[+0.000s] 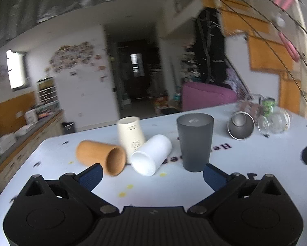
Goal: Flip cup upright
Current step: 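Move the left tool toward the white plastic cup lying on its side, then lower the left tool over the white cup's open rim and close on it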
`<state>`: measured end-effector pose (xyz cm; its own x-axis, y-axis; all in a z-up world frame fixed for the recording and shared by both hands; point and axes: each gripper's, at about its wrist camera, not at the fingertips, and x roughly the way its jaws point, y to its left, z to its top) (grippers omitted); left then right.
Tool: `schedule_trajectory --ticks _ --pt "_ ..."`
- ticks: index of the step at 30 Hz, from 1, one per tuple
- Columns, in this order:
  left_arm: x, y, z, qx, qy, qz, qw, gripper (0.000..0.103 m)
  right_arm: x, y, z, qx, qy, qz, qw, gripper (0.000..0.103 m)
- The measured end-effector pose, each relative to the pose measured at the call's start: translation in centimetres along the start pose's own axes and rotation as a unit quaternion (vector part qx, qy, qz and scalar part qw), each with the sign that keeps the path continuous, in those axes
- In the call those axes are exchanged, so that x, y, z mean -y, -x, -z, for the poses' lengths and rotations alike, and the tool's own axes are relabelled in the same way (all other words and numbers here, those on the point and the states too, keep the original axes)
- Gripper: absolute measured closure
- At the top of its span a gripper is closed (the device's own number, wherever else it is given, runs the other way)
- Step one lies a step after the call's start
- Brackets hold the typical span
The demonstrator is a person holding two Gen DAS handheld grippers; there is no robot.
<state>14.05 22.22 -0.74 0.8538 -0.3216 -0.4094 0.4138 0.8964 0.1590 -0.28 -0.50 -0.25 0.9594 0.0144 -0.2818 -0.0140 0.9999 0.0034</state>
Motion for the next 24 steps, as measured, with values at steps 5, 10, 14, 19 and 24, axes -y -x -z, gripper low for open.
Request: schedule_trajectory --ticks 5,10,14,19,24 --pt "-1.3 -4.4 -0.4 -0.025 -0.006 0.050 0.9984 0.012 0.4 -0.4 0.2 -0.003 -0.004 0.002 1.000 0.000" --pt "-2.0 -8.7 -0.6 -0.033 -0.028 0.072 0.9964 0.016 1.0 -0.9 0.8 -0.012 -0.006 0.003 1.000 0.000" --pt "-2.6 -12.1 -0.8 -0.040 -0.050 0.078 0.9949 0.017 1.2 -1.3 1.1 -0.016 -0.006 0.004 1.000 0.000" --pt "-2.9 -14.9 -1.2 -0.048 -0.056 0.080 0.9940 0.017 1.9 -1.6 1.5 -0.022 -0.007 0.011 1.000 0.000" --pt "-2.4 -16.9 -0.7 -0.072 -0.072 0.067 0.9926 0.021 2.4 -1.9 1.7 -0.027 -0.011 0.013 0.999 0.000"
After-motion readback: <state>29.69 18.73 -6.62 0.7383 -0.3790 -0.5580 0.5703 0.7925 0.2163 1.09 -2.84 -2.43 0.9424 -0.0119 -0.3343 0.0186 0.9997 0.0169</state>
